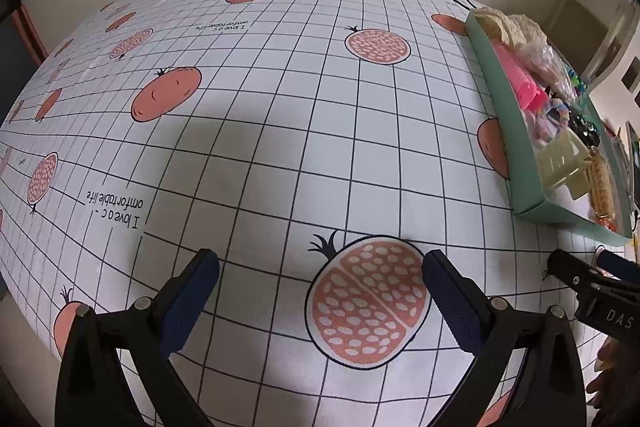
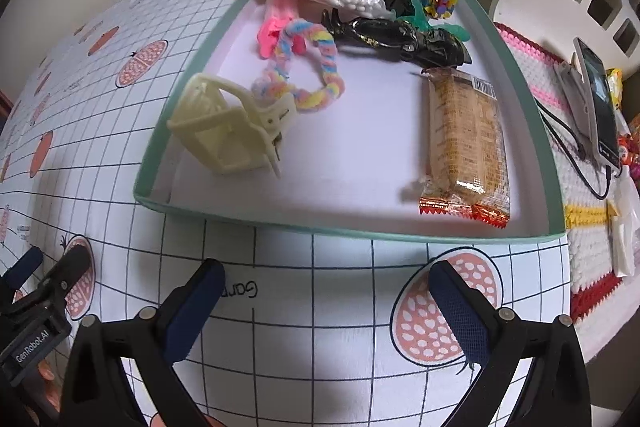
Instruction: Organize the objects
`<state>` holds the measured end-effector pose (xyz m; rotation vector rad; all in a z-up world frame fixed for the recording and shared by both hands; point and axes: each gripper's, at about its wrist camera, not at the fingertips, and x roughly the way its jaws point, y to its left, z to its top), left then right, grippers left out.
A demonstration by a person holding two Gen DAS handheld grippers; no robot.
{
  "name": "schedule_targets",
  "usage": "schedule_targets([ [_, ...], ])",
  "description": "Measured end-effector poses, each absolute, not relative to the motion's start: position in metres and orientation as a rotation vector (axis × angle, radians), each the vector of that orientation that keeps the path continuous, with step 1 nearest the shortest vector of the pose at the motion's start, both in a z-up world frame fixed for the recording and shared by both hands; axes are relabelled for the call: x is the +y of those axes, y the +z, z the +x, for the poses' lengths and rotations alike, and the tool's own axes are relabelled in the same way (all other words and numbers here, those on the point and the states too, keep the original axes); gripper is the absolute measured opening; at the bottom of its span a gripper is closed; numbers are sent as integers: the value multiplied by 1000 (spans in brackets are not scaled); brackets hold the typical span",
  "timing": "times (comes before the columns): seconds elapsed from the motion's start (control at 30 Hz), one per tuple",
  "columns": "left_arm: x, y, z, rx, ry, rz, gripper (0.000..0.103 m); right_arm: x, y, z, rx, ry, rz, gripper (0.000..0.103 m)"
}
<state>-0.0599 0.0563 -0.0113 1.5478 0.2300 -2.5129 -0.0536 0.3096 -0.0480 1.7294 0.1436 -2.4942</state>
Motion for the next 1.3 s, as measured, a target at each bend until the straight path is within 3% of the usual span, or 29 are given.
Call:
schedule_targets([
  [1.3, 60, -14, -52, 203, -2533, 1429, 103, 313, -41, -7, 150, -2564, 1609, 103],
])
